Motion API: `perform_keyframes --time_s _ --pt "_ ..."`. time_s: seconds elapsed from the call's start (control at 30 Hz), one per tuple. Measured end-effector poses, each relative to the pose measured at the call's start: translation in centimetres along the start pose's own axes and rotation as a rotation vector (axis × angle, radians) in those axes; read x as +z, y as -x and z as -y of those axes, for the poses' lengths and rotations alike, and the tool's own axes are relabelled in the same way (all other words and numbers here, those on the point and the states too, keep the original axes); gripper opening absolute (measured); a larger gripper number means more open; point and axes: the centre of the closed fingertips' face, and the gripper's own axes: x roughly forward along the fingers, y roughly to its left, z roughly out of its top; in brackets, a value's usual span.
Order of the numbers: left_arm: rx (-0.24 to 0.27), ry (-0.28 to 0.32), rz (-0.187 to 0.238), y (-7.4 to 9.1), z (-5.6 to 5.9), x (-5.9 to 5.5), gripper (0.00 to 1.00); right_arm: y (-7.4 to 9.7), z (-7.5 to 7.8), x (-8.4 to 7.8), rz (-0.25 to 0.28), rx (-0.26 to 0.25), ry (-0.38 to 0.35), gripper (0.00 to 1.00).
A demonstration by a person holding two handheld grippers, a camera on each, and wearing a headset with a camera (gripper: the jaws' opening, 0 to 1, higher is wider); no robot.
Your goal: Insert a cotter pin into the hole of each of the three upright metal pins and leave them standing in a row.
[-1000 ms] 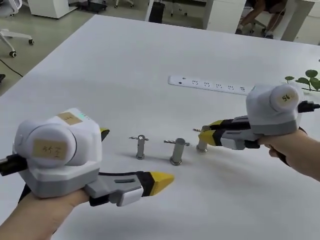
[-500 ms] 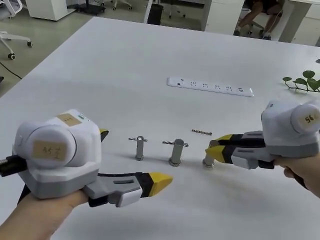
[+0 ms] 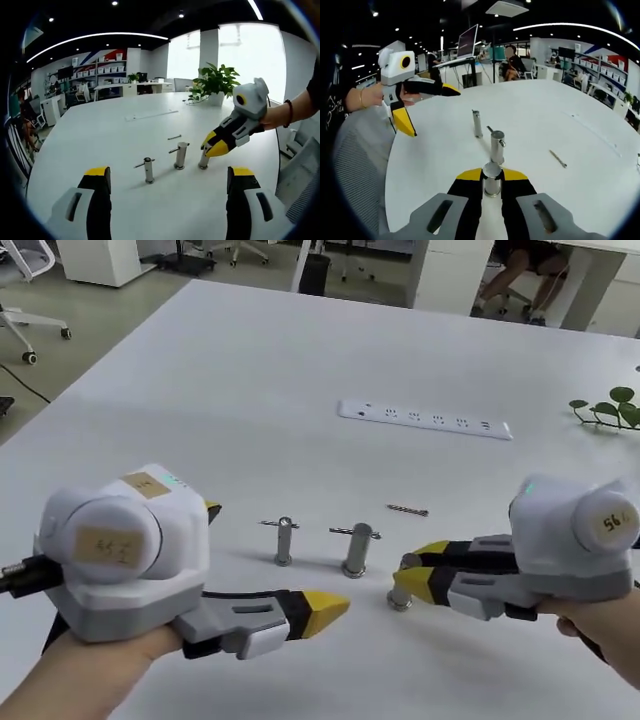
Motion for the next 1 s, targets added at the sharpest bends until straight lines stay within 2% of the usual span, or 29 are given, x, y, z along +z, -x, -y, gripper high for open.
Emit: perform_keyframes --time_s 0.27,0.47,0.67,0.87,1.0 --pt "-0.002 -0.006 -0.001 0.0 0.1 0.0 0.96 -0.5 -0.6 0.3 0.007 0.007 0.016 0.08" --pt "-0.005 -0.010 0.003 0.1 0.2 0.1 0.96 -0.5 -0.9 0.2 0.018 -0.010 0.018 0.08" --pt "-0.002 -0.017 -0.009 0.1 0.2 -0.1 0.98 -0.6 -1.1 0.2 0.030 0.003 0.014 0.09" --pt "0.000 -0.023 -0.006 0.1 0.1 0.0 0.98 -0.6 -1.2 0.3 0.031 0.008 0.046 0.09" --pt "-0.002 -0.025 -0.003 0.1 0.1 0.1 0.98 -0.4 -1.3 0.7 0.047 0.006 0.037 0.13"
